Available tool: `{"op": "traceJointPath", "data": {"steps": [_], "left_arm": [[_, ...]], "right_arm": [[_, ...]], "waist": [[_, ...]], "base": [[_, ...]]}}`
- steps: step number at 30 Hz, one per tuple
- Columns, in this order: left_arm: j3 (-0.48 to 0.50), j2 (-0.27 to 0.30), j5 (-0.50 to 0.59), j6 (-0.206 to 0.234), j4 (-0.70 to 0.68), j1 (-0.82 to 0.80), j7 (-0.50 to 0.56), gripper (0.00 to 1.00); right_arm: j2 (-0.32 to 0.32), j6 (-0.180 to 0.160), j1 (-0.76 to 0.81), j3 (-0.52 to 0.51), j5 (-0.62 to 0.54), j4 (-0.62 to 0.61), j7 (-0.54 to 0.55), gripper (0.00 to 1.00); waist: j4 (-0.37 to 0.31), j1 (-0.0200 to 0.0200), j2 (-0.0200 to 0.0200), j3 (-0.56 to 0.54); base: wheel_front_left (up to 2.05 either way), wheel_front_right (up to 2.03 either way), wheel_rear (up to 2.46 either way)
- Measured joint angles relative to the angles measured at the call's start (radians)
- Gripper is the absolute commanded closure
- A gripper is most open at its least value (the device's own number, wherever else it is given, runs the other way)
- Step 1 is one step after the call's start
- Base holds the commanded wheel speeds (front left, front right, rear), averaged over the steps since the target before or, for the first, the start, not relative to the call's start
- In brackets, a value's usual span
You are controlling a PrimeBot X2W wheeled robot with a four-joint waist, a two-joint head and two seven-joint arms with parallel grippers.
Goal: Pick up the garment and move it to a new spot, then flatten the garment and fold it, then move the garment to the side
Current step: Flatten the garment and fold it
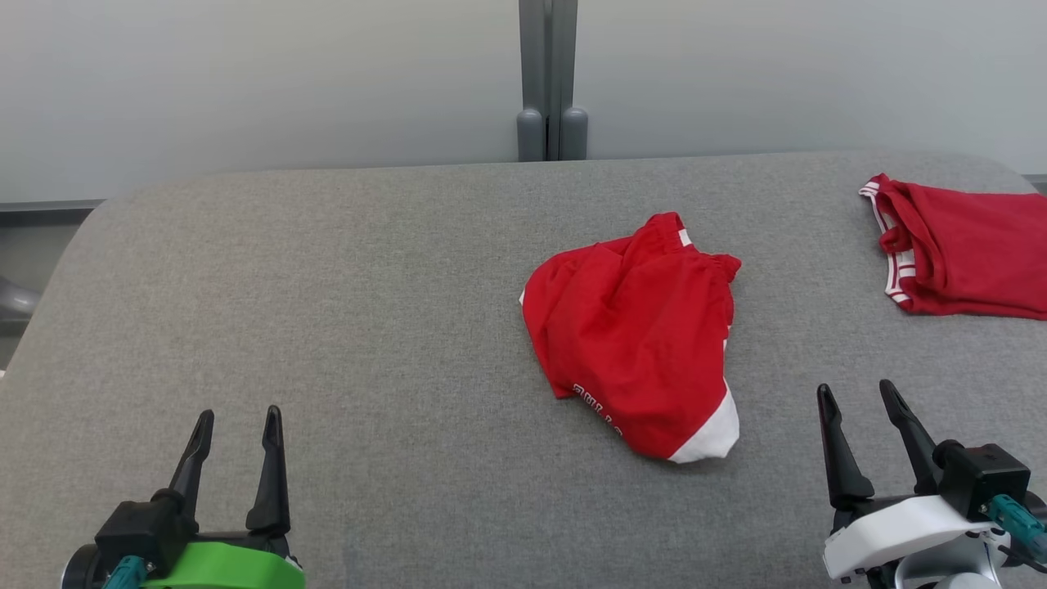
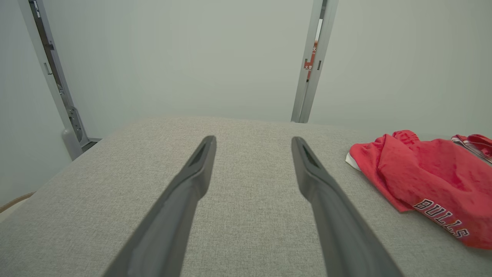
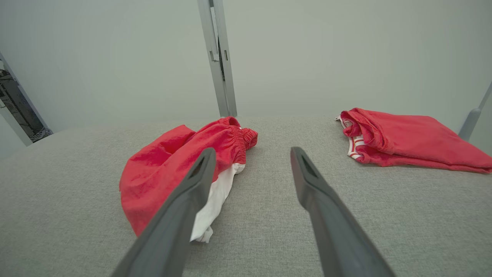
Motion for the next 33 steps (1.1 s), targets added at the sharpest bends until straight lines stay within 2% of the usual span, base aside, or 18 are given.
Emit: {"op": "traceJointPath", "data": {"steps": [9,19,26,33], "left_arm": [[-0.002,-0.004,0.013,-0.003,0.0,-0.006,0.0,0.0],[-0.019,-0.016,0.023,-0.003,-0.004,-0.059,0.0,0.0],[-0.034,-0.021,0.026,-0.004,-0.003,-0.12,0.0,0.0],[-0.048,-0.027,0.027,-0.005,0.005,-0.158,0.0,0.0]], "right_arm": [[-0.008,0.0,-0.039,0.005,-0.001,0.022,-0.002,0.0],[-0.068,0.0,-0.223,0.04,-0.013,0.094,0.004,0.0],[-0.092,0.0,-0.379,0.061,-0.023,0.239,0.009,0.0],[-0.111,0.0,-0.486,0.073,-0.023,0.454,-0.012,0.0]], "waist": [[0.009,0.0,0.0,0.017],[0.036,0.0,0.0,0.077],[0.063,0.0,0.0,0.145],[0.095,0.0,0.0,0.211]], "base": [[0.0,0.0,0.0],[0.0,0.0,0.0],[0.0,0.0,0.0],[0.0,0.0,0.0]]}}
